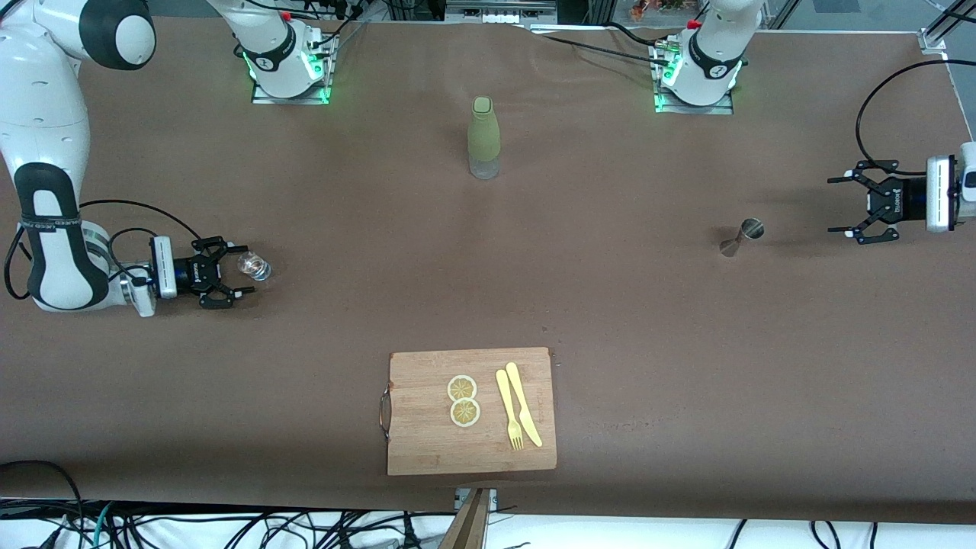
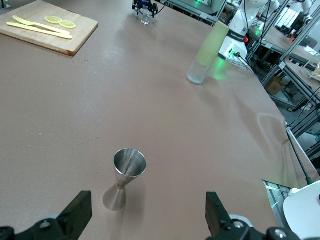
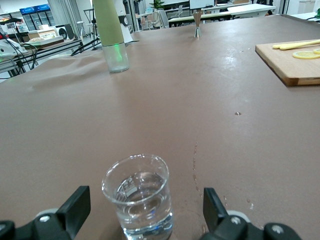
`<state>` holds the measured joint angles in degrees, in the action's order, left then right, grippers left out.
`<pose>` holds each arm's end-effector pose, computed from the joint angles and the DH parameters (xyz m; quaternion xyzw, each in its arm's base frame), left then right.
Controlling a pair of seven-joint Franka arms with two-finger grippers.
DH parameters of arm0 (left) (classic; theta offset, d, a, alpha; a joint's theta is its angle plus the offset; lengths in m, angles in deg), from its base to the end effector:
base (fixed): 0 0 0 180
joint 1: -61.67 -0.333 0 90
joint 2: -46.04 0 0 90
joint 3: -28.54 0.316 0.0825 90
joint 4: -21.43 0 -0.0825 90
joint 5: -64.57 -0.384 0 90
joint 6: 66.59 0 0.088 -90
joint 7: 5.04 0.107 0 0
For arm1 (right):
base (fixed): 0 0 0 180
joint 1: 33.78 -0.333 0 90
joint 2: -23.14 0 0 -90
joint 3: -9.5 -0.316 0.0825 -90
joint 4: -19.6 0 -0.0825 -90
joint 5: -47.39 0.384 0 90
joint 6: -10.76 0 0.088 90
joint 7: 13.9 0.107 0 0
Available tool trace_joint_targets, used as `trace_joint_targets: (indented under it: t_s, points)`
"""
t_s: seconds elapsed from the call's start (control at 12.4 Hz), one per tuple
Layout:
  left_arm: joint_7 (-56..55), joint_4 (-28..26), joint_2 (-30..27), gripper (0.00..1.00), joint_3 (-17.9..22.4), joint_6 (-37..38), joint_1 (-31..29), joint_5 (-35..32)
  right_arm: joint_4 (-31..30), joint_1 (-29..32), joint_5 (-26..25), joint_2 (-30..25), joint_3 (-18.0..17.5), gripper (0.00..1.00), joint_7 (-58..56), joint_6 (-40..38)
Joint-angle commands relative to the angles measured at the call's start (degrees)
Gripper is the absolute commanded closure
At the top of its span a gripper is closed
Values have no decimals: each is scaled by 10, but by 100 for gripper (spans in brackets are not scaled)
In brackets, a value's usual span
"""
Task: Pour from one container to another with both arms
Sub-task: 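Lower the right gripper to the glass cup while the left gripper nears the jigger, then close the right gripper on the glass while the left gripper grasps the jigger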
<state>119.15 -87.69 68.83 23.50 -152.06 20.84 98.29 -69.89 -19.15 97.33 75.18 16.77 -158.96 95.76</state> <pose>0.4704 0.2635 0.2769 0.6893 -0.5457 0.2210 0.4221 0.5837 -0.1340 0.1007 -0.5383 -0.6433 -0.2868 0.4628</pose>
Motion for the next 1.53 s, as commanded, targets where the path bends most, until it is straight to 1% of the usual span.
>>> trace_joint_targets:
  t_s: [0.0,0.16,0.24,0.4,0.56,0.64,0.72,0.96,1.05,1.13,1.21,1.29,1.37,1.45]
  points:
    - [61,7,31,0,-3,11,-11,28,3,-4,9,10,0,0,-8,-1]
    - [97,1,51,0,-2,7,-8,50,5,-7,9,13,0,0,-8,2]
    - [113,4,70,0,-2,1,-8,51,5,-7,9,14,0,1,-8,3]
    - [145,6,87,0,-2,-9,-7,52,8,-8,9,14,0,2,-5,5]
    - [181,5,107,0,-2,-19,-5,53,8,-8,8,14,0,9,-4,5]
    - [193,6,121,0,-2,-23,-4,60,8,-8,8,14,0,10,-3,5]
    - [224,5,124,0,-2,-35,-3,70,8,-8,8,14,0,14,-3,5]
    - [251,2,143,0,-1,-44,1,91,8,-7,7,14,0,37,-1,5]
    - [267,2,153,0,-1,-51,4,111,8,-7,8,14,0,44,0,5]
    - [281,0,157,0,-1,-65,8,120,8,-8,8,14,0,55,1,5]
    - [282,-3,162,0,-1,-67,13,127,8,-8,9,14,0,64,2,9]
    - [282,-10,163,0,-1,-69,15,131,10,-8,9,13,0,71,3,11]
    - [283,-18,167,0,-1,-76,19,138,12,-8,9,13,0,71,4,12]
    - [285,-25,170,0,-2,-85,22,142,14,-9,9,11,0,74,9,12]
